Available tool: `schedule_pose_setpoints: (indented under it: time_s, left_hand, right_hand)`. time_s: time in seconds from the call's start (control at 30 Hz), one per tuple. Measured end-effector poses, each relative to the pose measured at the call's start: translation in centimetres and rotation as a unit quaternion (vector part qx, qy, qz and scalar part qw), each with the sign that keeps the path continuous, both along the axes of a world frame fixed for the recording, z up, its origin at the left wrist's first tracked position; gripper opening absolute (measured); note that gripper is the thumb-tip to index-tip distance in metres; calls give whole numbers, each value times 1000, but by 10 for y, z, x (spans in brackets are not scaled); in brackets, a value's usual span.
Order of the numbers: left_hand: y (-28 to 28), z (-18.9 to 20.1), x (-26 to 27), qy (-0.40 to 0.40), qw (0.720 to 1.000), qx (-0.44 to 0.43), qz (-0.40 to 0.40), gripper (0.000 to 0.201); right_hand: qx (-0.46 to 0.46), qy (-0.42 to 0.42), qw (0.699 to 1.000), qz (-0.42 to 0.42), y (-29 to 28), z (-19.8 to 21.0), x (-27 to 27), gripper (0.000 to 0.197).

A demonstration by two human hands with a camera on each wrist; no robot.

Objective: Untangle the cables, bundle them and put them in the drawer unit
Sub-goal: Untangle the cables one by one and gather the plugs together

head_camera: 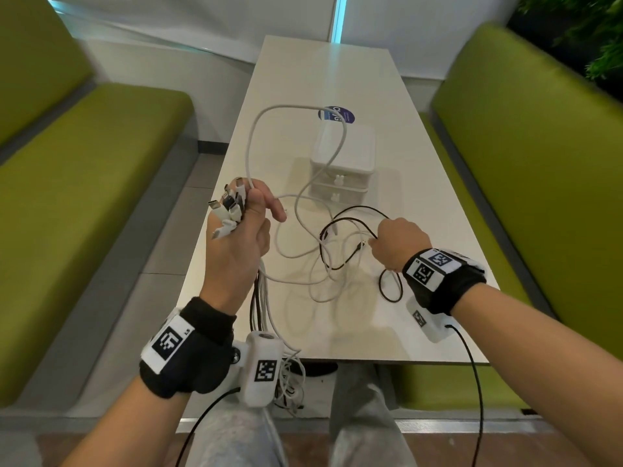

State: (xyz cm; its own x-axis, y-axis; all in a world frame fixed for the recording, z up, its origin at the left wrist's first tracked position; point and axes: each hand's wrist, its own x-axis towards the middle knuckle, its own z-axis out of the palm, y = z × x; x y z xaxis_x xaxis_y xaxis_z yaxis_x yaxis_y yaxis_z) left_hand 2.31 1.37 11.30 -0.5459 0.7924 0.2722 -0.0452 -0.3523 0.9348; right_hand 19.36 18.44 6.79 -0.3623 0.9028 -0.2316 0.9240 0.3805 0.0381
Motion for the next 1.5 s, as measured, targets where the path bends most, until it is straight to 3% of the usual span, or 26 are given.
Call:
schedule_pose_setpoints:
  time_s: [0.17, 0.4, 0.57, 0.7, 0.77, 0.87, 0.97, 1.1, 1.17, 1.23, 1.33, 1.5]
  left_hand:
    - [-4, -1, 0, 3, 999, 17, 44, 24]
    - [-7, 6, -8, -40, 990, 86, 107, 19]
    - [-5, 0, -4, -9, 996, 47, 74, 21]
    - [-6, -6, 1, 9, 999, 10, 33, 27]
    - [-9, -8, 0, 11, 1000, -1, 18, 33]
    - [-15, -8, -1, 9, 1000, -12, -2, 34]
    - [-20, -8, -3, 18, 999, -21, -17, 33]
    - [-25, -7, -2, 48, 997, -42, -50, 33]
    - [-27, -6, 1, 52, 996, -44, -62, 33]
    - [-30, -6, 1, 37, 997, -42, -59, 29]
    - [-35, -5, 1, 46, 996, -59, -44, 31]
    - [-43, -5, 8, 50, 995, -72, -36, 41]
  right_hand:
    - [-71, 26, 996, -42, 0, 6, -2, 21]
    - [-82, 8, 994, -69, 9, 5, 6, 24]
    - [-83, 34, 996, -11, 8, 3, -1, 13]
    - [-65, 91, 993, 29, 2, 1, -11, 44]
    - [-53, 148, 986, 46, -6, 3, -15, 50]
    - [-49, 244, 965, 80, -18, 12, -17, 45]
    - [-90, 349, 923, 132, -35, 31, -18, 37]
    - [-211, 378, 870, 235, -58, 52, -24, 30]
    - [-264, 408, 839, 245, -68, 54, -28, 20]
    - [-259, 431, 832, 234, -74, 52, -31, 15]
    - [-248, 387, 854, 245, -78, 51, -24, 22]
    - [-344, 175, 878, 283, -88, 48, -3, 21]
